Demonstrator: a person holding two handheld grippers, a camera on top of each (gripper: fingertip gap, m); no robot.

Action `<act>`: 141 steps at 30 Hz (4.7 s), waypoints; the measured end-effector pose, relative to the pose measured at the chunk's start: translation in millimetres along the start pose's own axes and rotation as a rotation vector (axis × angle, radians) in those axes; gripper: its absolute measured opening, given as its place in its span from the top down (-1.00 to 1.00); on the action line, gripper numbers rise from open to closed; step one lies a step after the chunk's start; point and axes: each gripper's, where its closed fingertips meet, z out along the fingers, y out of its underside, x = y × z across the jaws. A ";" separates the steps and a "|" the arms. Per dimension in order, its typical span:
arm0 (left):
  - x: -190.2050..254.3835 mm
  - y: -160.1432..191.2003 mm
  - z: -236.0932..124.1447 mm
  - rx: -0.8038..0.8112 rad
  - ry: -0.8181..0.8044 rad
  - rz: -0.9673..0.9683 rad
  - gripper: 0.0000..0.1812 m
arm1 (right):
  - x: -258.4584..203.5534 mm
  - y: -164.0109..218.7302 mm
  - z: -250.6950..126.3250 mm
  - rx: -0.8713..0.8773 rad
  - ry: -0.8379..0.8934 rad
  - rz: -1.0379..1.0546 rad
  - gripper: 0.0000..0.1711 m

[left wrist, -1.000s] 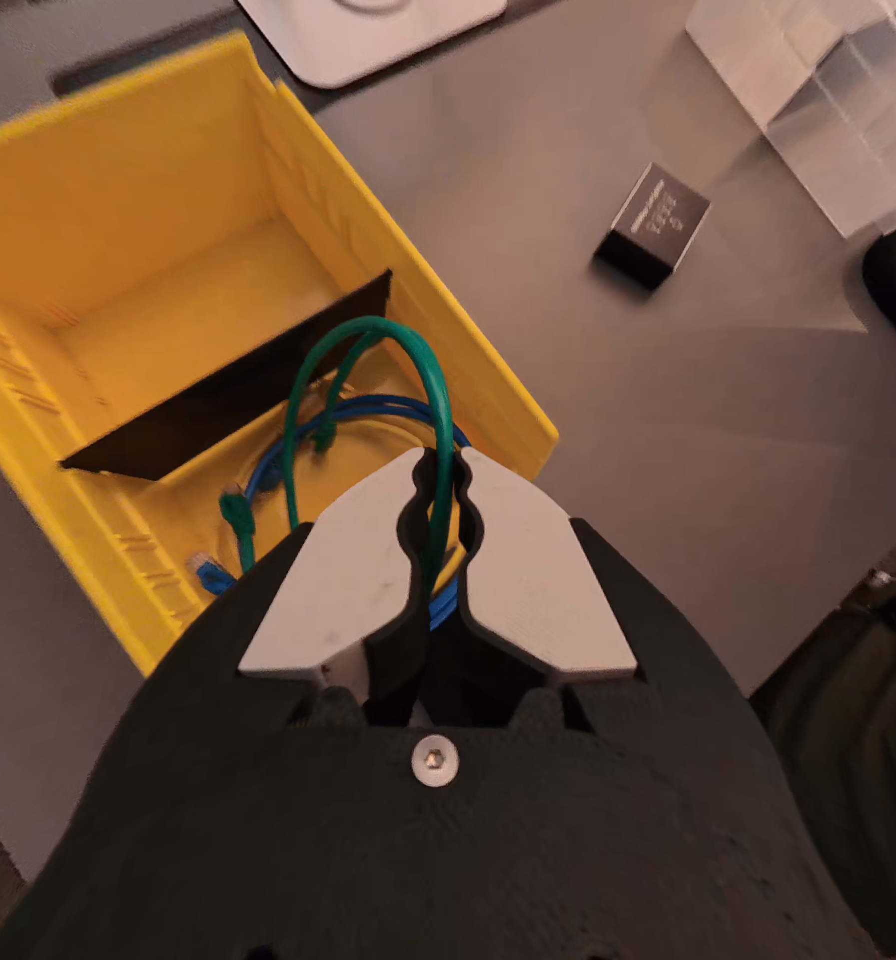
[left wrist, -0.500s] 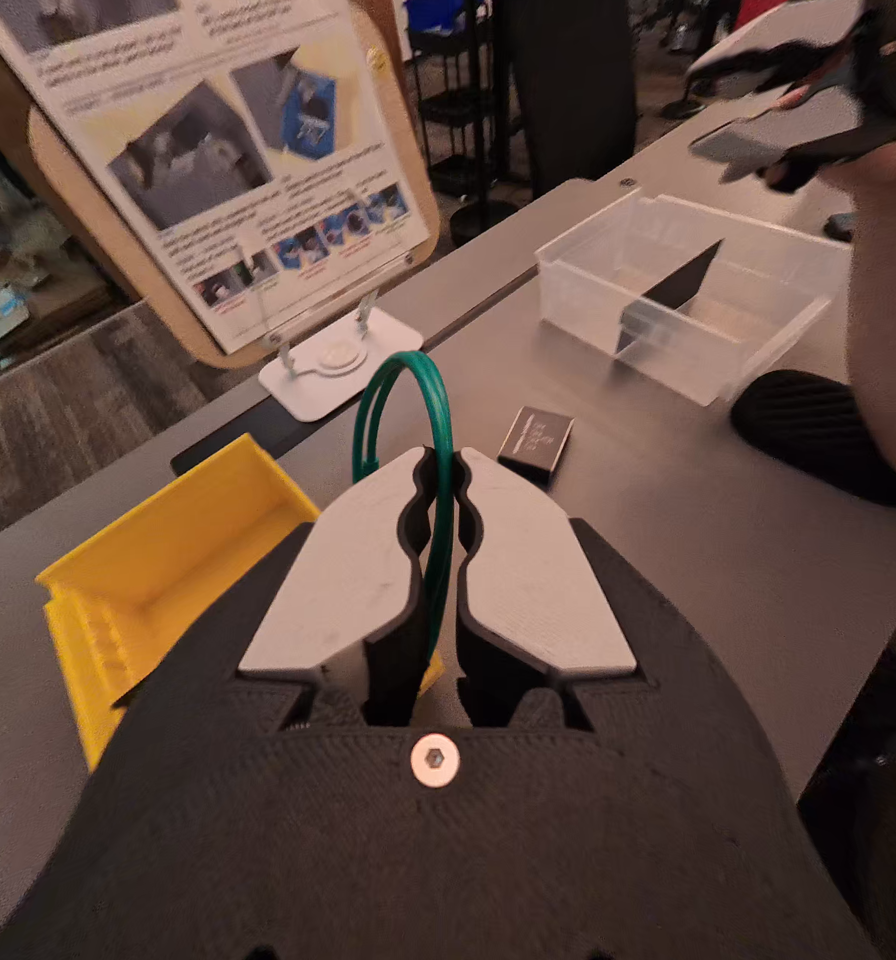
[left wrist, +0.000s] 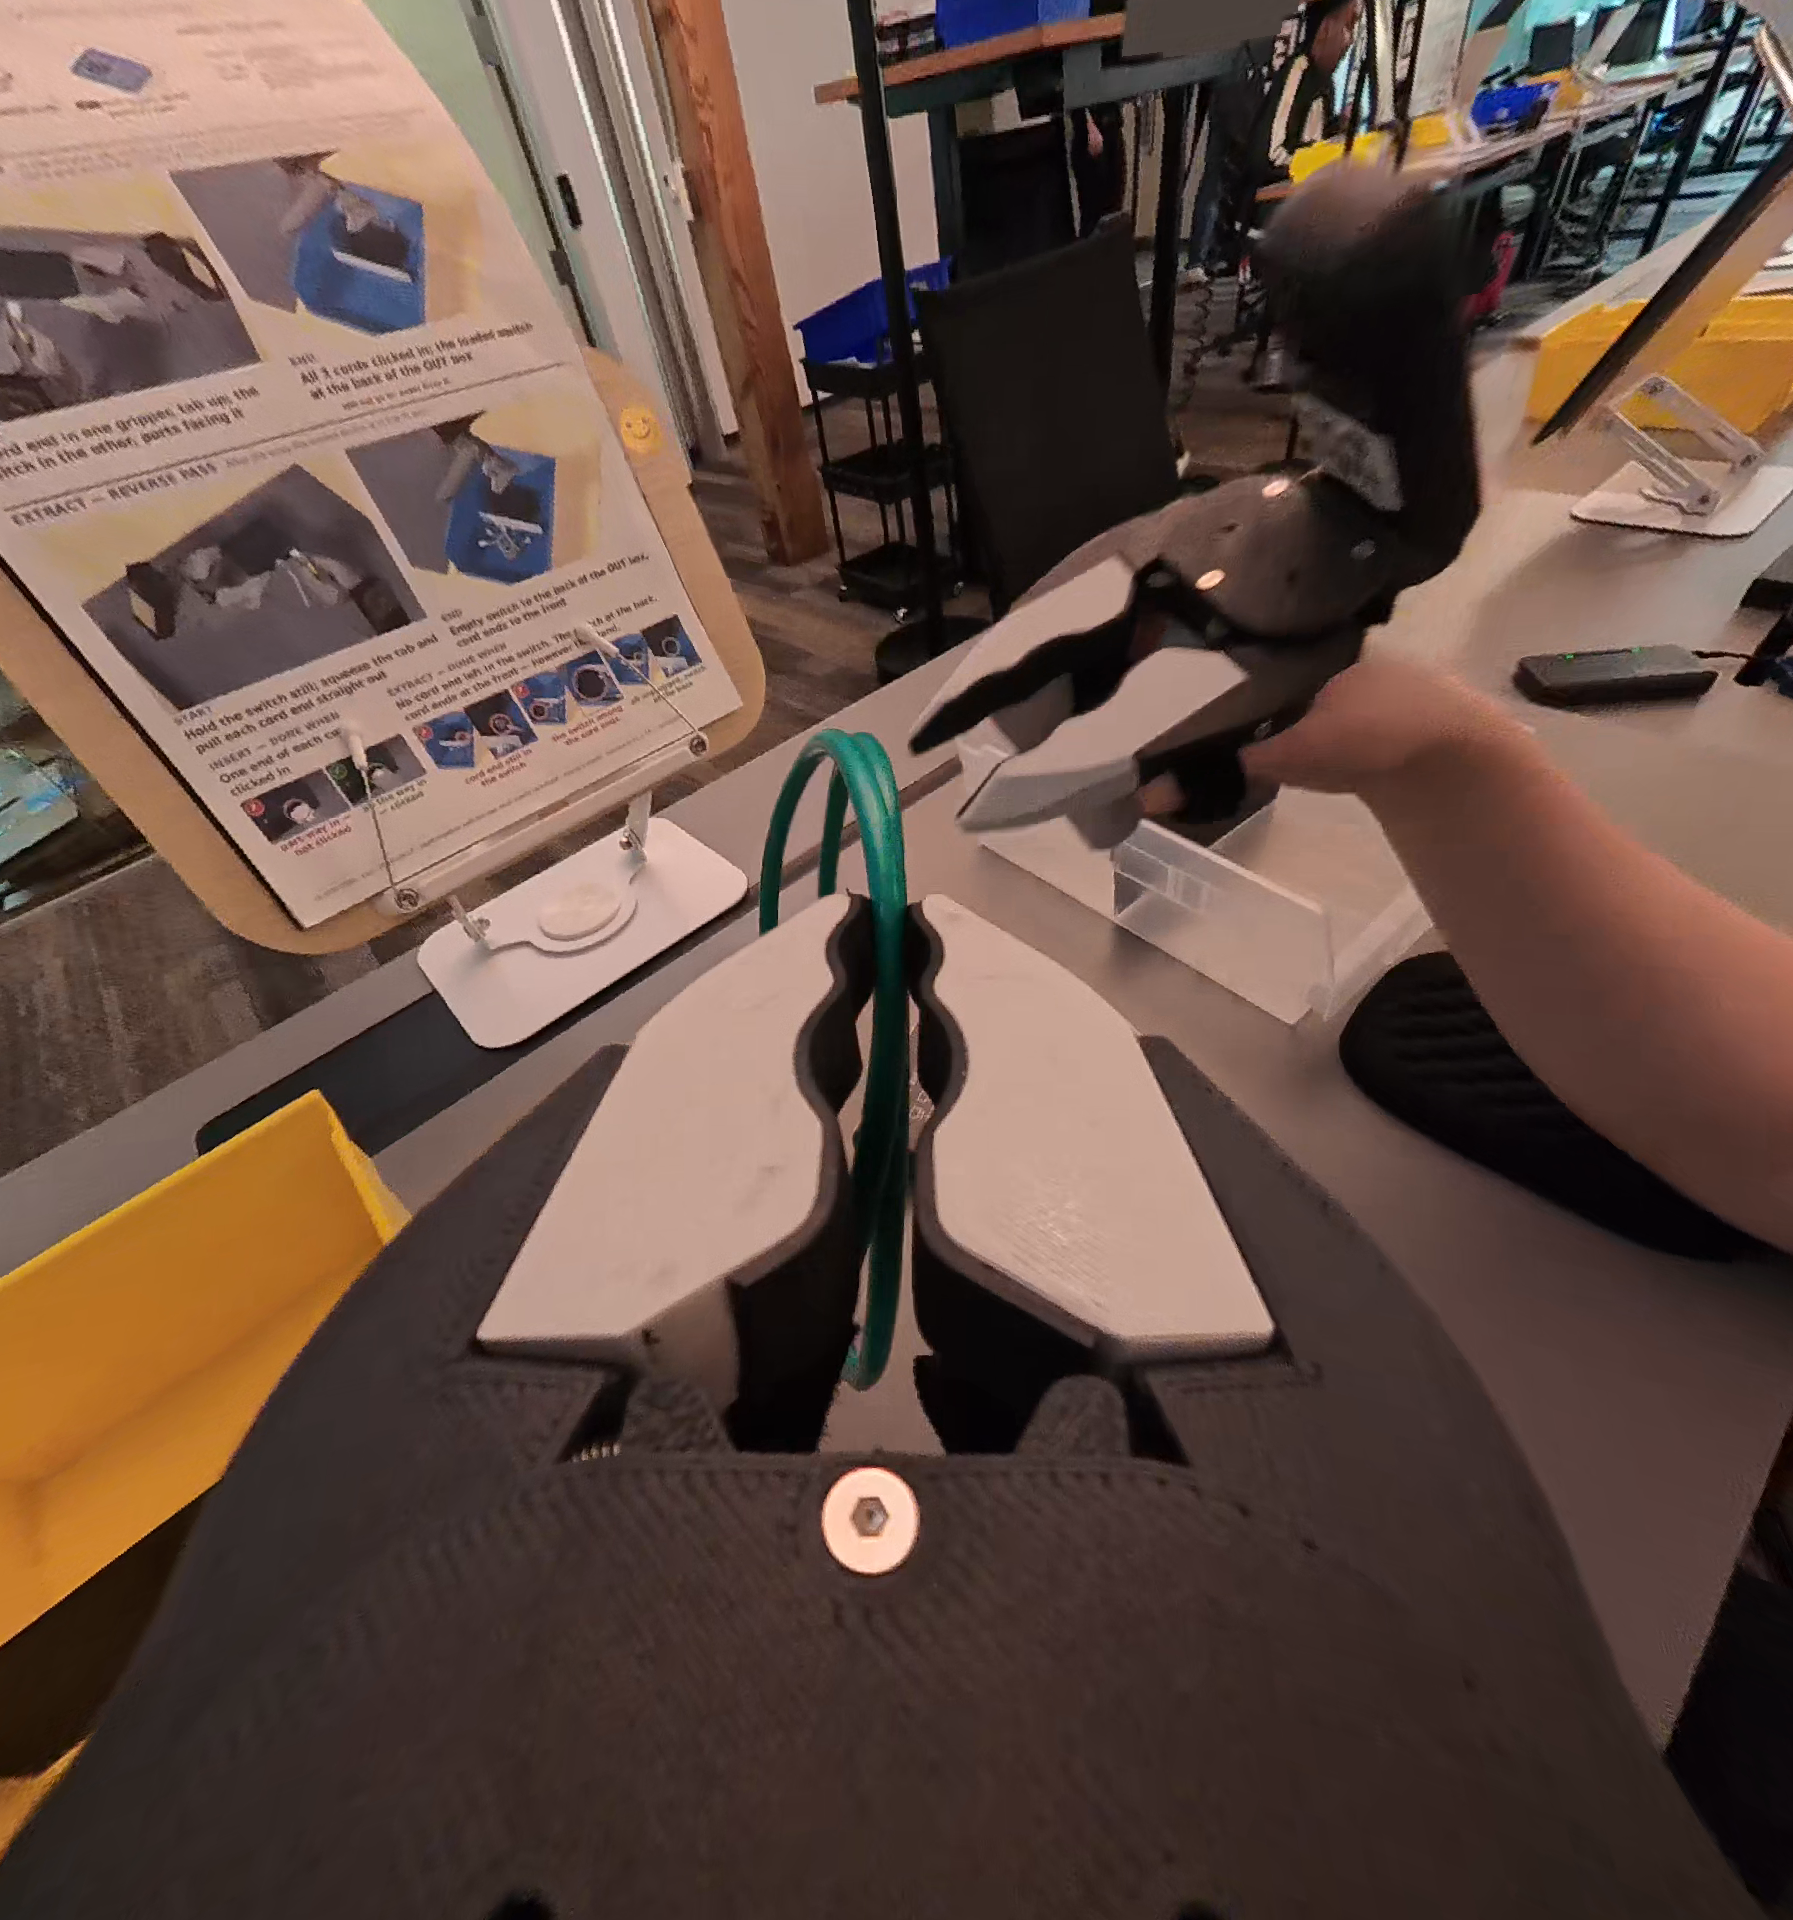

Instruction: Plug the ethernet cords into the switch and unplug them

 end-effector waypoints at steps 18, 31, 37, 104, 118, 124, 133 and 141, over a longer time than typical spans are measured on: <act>53.5 20.5 13.5 -0.062 0.084 -0.047 0.94 | -0.7 27.7 50.7 -0.113 0.108 0.115 0.90; 61.3 27.0 -7.6 0.009 0.125 -0.074 0.47 | -15.4 -40.3 -8.2 0.355 -0.064 -0.151 0.92; 15.5 20.8 -15.5 0.186 0.004 -0.141 0.47 | -46.4 -55.6 -26.4 0.495 -0.319 -0.106 0.92; 1.2 184.2 112.2 -0.239 0.171 -0.016 0.35 | -61.1 -50.7 -51.3 0.344 -0.401 -0.165 0.86; 18.5 262.2 190.3 -0.545 0.370 0.039 0.15 | -40.6 -40.1 -67.1 0.292 -0.330 -0.187 0.86; 2.8 248.5 202.5 -0.517 0.382 -0.229 0.16 | -26.6 -26.7 -54.7 0.231 -0.293 -0.140 0.85; -37.4 143.4 198.4 -0.117 0.443 -0.598 0.17 | 13.5 -7.6 -18.5 0.123 -0.034 -0.099 0.86; -42.1 59.1 169.1 0.087 0.406 -0.589 0.17 | 26.7 -24.3 -16.0 0.223 0.200 -0.256 0.86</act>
